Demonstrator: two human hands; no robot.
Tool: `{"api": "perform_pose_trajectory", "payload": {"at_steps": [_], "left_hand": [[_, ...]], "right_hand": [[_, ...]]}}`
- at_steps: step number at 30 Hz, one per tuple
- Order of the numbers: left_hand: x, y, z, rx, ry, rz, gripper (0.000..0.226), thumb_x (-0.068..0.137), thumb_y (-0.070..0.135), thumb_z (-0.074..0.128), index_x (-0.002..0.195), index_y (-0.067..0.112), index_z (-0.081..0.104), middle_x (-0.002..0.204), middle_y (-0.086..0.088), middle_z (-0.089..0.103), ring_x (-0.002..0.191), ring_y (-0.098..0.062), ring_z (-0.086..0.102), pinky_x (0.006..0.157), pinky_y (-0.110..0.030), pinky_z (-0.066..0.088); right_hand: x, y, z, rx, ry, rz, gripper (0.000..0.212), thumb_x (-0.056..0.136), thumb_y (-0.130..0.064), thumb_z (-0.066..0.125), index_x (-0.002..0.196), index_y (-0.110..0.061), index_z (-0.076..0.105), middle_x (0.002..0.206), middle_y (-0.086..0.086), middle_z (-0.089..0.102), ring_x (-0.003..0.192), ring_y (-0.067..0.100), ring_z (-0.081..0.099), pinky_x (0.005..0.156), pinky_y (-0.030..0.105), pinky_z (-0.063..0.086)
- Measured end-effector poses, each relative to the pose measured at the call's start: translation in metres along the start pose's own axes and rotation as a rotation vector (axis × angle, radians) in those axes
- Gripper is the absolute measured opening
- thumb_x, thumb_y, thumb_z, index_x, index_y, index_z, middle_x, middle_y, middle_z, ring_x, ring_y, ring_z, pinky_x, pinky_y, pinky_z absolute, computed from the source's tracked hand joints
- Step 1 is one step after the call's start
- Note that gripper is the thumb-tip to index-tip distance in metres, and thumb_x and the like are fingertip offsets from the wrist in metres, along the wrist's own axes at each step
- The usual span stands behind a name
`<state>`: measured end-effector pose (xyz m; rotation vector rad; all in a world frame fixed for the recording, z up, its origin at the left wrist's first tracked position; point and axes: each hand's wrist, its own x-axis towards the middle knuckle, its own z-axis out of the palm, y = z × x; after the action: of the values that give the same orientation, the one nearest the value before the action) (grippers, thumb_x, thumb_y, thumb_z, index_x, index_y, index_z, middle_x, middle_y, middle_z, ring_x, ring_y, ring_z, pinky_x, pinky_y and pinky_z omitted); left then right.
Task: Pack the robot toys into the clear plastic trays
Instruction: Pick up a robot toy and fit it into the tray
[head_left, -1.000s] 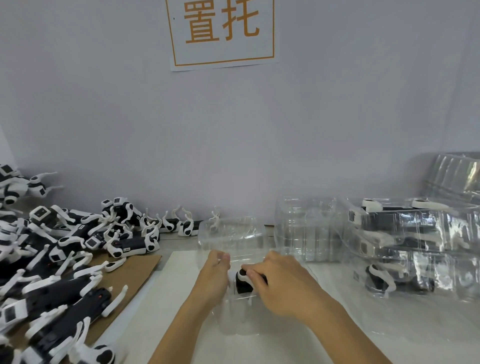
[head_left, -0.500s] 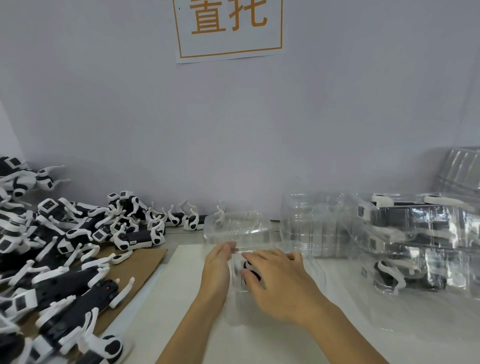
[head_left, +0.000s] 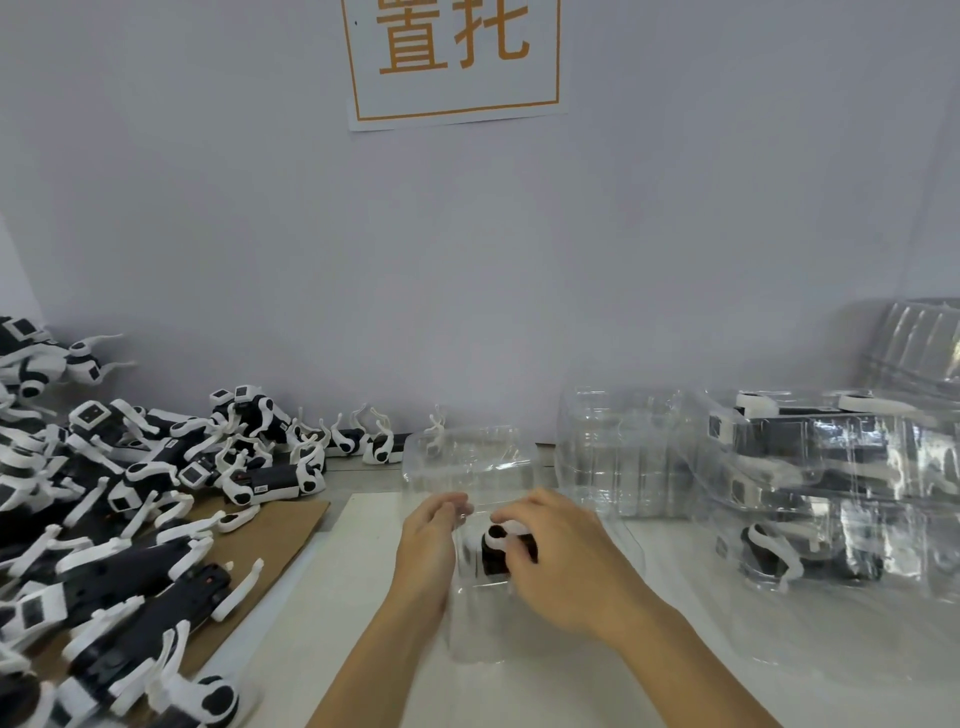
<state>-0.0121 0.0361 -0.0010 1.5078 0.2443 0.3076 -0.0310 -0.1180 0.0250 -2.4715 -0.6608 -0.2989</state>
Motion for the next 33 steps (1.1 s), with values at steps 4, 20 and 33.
{"api": "perform_pose_trajectory", "payload": {"at_steps": [4, 20, 33], "left_hand": [[0.0, 0.0, -0.001, 0.017, -0.002, 0.011, 0.029, 0.101, 0.004, 0.04, 0.102, 0.013, 0.068, 0.105, -0.005, 0.07, 0.106, -0.014, 0.062, 0.098, -0.033, 0.045], [0.001, -0.003, -0.007, 0.037, -0.096, -0.011, 0.018, 0.092, 0.015, 0.065, 0.11, 0.02, 0.067, 0.118, 0.005, 0.066, 0.113, -0.006, 0.057, 0.091, -0.028, 0.043], [0.0, -0.001, -0.005, 0.051, -0.068, 0.0, 0.021, 0.096, 0.004, 0.055, 0.108, 0.017, 0.066, 0.111, 0.003, 0.07, 0.113, -0.01, 0.058, 0.093, -0.026, 0.037]], "right_hand": [[0.0, 0.004, -0.01, -0.066, 0.043, 0.0, 0.031, 0.093, -0.022, 0.045, 0.11, -0.032, 0.069, 0.076, -0.018, 0.055, 0.078, 0.003, 0.051, 0.091, 0.027, 0.04], [0.002, 0.013, -0.015, 0.036, 0.026, 0.052, 0.025, 0.095, -0.028, 0.049, 0.111, -0.034, 0.068, 0.081, -0.021, 0.057, 0.083, -0.002, 0.051, 0.079, 0.024, 0.045], [0.004, 0.04, -0.027, -0.206, 0.165, 0.246, 0.015, 0.09, -0.024, 0.065, 0.09, -0.012, 0.073, 0.09, 0.007, 0.071, 0.09, 0.025, 0.067, 0.057, 0.025, 0.045]]}}
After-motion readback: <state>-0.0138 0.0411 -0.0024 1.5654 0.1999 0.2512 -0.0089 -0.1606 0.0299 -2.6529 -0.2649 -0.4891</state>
